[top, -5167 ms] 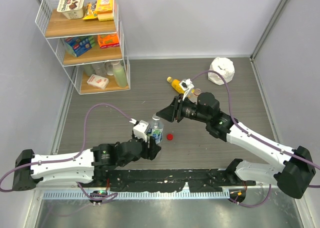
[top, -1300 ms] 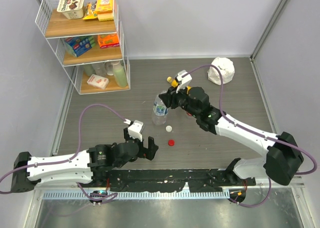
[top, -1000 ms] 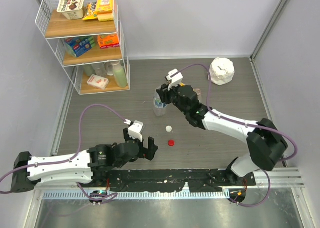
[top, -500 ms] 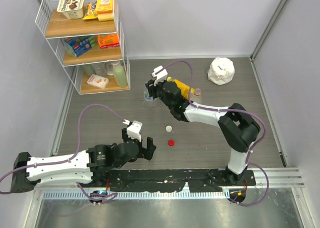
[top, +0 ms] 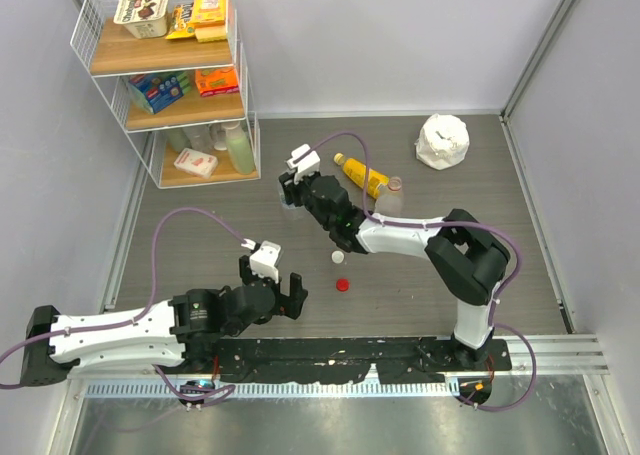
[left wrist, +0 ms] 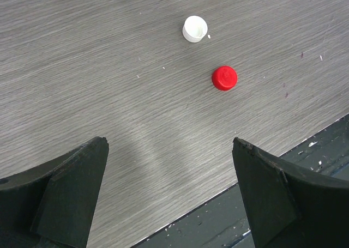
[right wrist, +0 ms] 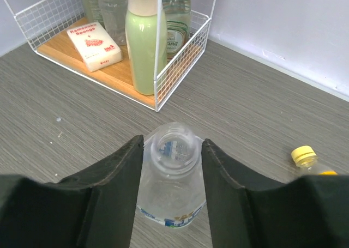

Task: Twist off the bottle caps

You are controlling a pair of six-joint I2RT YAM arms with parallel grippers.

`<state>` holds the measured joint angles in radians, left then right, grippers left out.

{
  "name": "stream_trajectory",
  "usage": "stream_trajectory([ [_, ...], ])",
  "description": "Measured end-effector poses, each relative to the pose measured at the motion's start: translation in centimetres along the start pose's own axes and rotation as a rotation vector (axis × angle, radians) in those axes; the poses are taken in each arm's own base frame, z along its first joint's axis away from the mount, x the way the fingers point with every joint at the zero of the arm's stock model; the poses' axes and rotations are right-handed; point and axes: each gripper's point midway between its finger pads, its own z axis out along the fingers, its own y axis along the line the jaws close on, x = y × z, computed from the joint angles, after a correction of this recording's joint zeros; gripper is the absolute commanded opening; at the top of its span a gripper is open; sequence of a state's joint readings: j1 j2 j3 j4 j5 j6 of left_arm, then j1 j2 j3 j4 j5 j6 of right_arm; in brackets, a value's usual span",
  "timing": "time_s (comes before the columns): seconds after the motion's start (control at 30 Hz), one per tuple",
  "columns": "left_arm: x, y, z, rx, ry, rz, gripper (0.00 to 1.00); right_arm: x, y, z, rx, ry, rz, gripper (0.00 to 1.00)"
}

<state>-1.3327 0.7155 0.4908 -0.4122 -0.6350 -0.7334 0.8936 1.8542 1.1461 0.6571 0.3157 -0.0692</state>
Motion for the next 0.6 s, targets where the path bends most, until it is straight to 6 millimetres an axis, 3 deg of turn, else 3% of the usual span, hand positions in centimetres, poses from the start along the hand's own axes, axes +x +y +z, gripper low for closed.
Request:
stream_trajectory([
  [0.2, 0.2, 0.1, 0.1, -0.008, 0.009, 0.001, 1.00, 0.6, -0.1, -0.2, 0.006, 0.028, 0.017, 0.75],
  [0.3, 0.3, 0.1, 0.1, -0.010, 0.012, -0.004, 1.00, 0.3, -0.2, -0.8, 0.005, 0.042, 0.027, 0.78],
  [0.43, 0.4, 0.2, 0.1, -0.013, 0.015, -0.005, 1.00, -2.0, -0.5, -1.7, 0.002, 0.021, 0.044, 0.81],
  [0.6, 0.6, 0.2, 0.2, -0.016, 0.021, -0.003, 1.00, -6.4, -1.0, -3.7, -0.011, -0.026, 0.088, 0.83],
])
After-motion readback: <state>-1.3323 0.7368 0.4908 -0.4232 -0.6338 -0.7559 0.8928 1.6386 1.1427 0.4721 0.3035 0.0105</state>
